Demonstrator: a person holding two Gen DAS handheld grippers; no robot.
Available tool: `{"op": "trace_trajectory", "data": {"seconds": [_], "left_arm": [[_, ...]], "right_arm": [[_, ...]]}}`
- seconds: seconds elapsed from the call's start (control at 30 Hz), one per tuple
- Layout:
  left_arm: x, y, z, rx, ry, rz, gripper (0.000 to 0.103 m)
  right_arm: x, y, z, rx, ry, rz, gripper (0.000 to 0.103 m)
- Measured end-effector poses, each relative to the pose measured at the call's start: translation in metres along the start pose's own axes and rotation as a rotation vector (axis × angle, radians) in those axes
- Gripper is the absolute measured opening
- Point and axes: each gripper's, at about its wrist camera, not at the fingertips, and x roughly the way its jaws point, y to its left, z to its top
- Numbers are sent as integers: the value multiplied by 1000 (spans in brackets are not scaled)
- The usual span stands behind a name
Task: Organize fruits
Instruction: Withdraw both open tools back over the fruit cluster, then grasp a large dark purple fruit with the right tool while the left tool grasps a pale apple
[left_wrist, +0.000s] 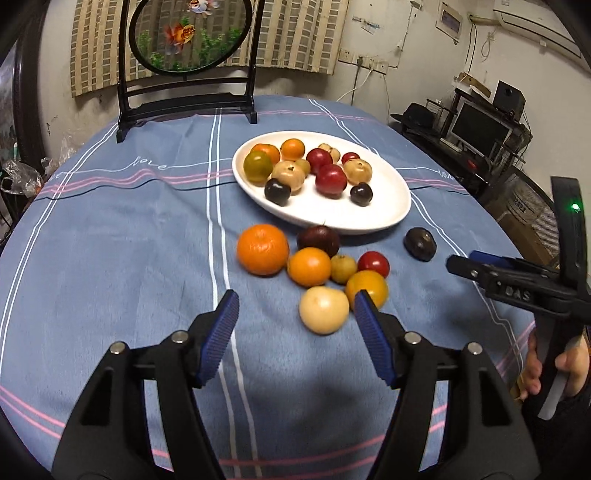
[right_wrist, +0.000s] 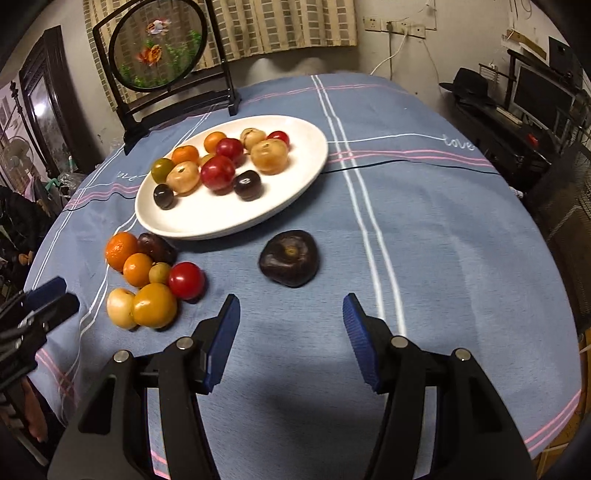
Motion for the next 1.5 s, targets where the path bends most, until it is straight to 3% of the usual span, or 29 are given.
{"op": "trace_trajectory", "data": {"seconds": [0.37, 0.47, 0.5, 0.53, 0.83, 0.93, 1.1, 1.2, 1.5], "left_arm": [[1, 14, -2, -29, 21, 6, 67], [7, 14, -2, -31, 37, 2, 67], [8, 13, -2, -31, 42, 0, 67], [11, 11, -2, -28, 48, -2, 67], [27, -9, -5, 35, 77, -15, 67], [37, -20, -8, 73, 101, -17, 67], [63, -22, -10, 80, 152, 22, 50], [73, -26, -5, 77, 144, 15, 41], [53, -20, -2, 28, 111, -35, 39]], "right_arm": [[63, 4, 30, -40, 105, -64, 59], [69, 9, 31, -82, 78, -90, 60], [70, 11, 30, -101, 75, -104, 55], [67, 13, 28, -116, 70, -102, 45], [5, 9, 6, -62, 43, 60, 46], [-7, 6, -2, -52, 40, 74, 46], [-13, 1, -7, -18, 29, 100, 46], [-11, -2, -6, -9, 35, 104, 46], [-16, 8, -8, -28, 14, 119, 46]]}}
